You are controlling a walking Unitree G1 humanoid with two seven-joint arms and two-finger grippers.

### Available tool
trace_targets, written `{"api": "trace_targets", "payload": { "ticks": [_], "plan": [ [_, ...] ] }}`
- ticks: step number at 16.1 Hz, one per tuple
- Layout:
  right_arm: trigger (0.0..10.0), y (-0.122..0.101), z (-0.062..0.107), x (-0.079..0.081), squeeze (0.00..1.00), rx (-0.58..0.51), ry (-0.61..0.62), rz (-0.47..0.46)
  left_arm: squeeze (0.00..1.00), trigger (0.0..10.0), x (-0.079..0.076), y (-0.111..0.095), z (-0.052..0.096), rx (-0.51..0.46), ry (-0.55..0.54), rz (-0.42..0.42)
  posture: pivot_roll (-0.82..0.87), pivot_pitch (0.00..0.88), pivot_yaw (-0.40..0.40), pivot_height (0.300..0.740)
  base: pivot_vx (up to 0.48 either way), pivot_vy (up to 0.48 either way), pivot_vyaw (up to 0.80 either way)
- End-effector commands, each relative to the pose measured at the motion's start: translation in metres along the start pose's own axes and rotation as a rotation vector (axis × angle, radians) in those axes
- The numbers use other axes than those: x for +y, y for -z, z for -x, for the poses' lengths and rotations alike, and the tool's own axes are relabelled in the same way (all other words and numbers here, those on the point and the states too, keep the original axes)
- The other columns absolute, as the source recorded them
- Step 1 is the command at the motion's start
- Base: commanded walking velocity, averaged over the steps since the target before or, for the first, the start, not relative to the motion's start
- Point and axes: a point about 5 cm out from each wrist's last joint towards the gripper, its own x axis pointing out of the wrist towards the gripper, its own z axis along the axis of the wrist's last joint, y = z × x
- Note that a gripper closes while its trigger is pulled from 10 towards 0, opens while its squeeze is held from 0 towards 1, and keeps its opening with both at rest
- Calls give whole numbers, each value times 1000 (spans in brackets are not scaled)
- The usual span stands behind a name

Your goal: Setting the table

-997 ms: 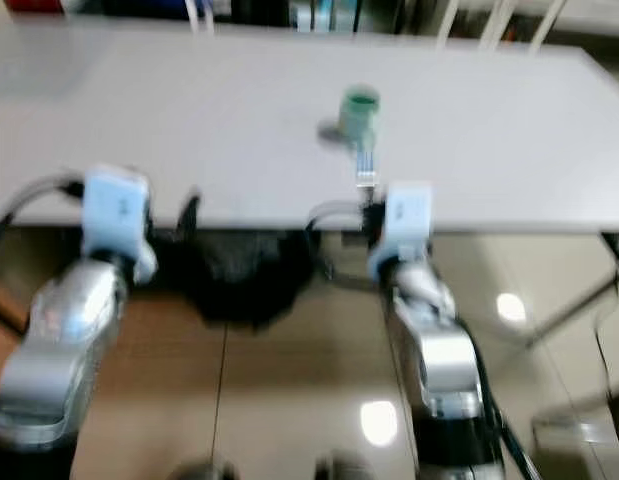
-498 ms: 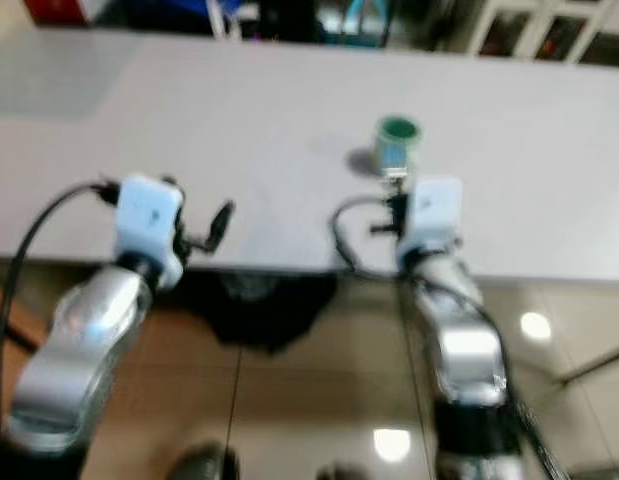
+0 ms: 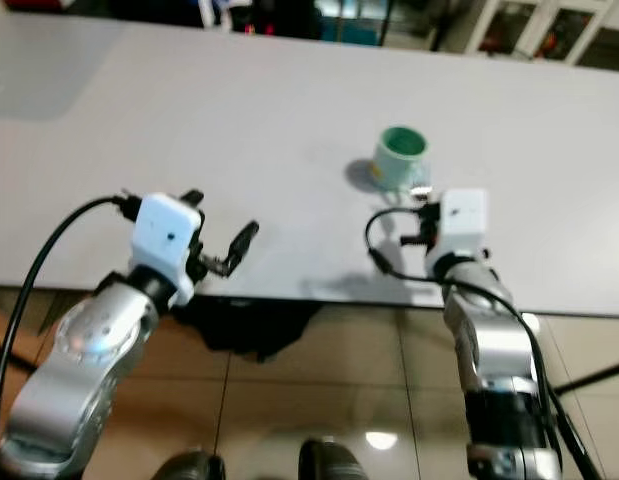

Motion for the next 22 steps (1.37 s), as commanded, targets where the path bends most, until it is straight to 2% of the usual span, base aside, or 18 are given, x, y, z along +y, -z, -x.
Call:
{"api": "trace_targets", "payload": {
  "ticks": [1, 4, 6, 9, 12, 18, 22],
  "plan": [
    [10000, 2, 0, -9, 0, 11, 15, 18, 0, 10000, -7, -3, 2, -8, 43, 0, -46, 173, -46, 740, 0, 0, 0],
    [10000, 6, -3, -35, 0, 40, 90, -2, 0, 10000, -23, -1, 6, 4, 161, 4, -50, 183, -49, 740, 0, 0, 0],
    [10000, 6, -4, -45, 0, 43, 109, -21, 0, 10000, -31, 1, 10, 13, 209, 22, -50, 184, -50, 740, 0, 0, 0],
    [10000, 14, -10, -51, 0, 94, 104, -23, 0, 10000, -42, 4, 16, 35, 280, 31, -48, 190, -53, 740, 0, 0, 0],
    [10000, 22, -19, -62, 0, 147, 131, -37, 0, 10000, -43, 6, 18, 48, 290, 28, -42, 193, -60, 740, 0, 0, 0],
    [10000, 18, -34, -67, 0, 168, 115, -130, 0, 10000, -44, 7, 21, 59, 294, 29, -36, 195, -69, 740, 0, 0, 0],
    [10000, 17, -39, -67, 0, 170, 76, -144, 0, 10000, -45, 7, 23, 62, 302, 29, -34, 197, -70, 740, 0, 0, 0]
  ]
}}
